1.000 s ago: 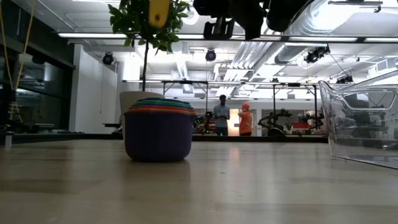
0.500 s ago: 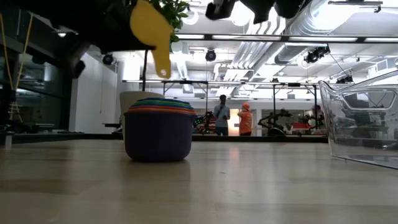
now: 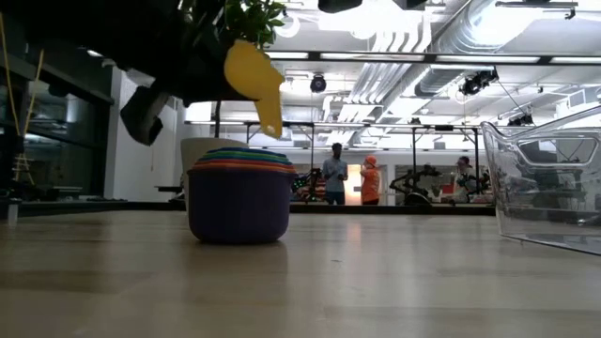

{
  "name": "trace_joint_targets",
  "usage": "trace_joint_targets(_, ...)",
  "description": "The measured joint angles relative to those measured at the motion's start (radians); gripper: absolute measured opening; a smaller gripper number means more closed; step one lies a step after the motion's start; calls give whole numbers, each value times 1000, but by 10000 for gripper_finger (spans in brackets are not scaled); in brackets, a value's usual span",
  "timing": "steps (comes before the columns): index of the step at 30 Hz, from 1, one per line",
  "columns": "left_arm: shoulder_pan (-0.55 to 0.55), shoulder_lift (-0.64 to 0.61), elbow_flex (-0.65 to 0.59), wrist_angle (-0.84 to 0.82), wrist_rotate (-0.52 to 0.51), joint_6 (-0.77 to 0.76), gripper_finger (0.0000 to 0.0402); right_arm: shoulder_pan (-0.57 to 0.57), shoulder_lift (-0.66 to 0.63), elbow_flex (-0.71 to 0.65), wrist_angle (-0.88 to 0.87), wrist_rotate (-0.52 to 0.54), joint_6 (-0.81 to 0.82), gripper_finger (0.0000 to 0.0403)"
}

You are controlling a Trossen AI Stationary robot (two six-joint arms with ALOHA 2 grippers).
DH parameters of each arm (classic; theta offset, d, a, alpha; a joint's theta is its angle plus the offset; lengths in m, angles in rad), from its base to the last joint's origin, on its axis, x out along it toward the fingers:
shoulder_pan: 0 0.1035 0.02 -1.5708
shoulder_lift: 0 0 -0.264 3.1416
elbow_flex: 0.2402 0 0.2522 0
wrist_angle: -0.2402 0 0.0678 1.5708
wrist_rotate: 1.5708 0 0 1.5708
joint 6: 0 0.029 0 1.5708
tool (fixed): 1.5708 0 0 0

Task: Nest measuring cups in basket
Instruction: Stack the yellow measuring cup on top of the blue measuring cup

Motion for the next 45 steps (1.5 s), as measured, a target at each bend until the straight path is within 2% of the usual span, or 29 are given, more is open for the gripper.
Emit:
trace_joint_targets(7, -8, 93, 1, 76, -6, -23, 0, 19, 0, 0, -7, 76, -8, 154)
trace_joint_targets(14, -58, 125, 0, 78, -122, -84, 5, 19, 0, 0, -18, 78, -23, 154)
trace_joint_targets(21, -90, 125, 0, 28, -110, -186, 27, 16, 0, 0, -35, 78, -46, 154)
trace_joint_targets(26, -89, 125, 0, -16, -39, -237, 39, 16, 0, 0, -50, 78, -49, 154)
trace_joint_targets(29, -83, 125, 0, -26, -8, -259, 52, 16, 0, 0, -49, 79, -50, 154)
trace_joint_targets(40, -64, 124, 10, -28, -9, -310, 124, 16, 0, 0, -52, 109, -50, 154)
trace_joint_targets(45, -65, 123, 65, -151, -6, -376, 151, 16, 0, 0, -56, 114, -50, 154)
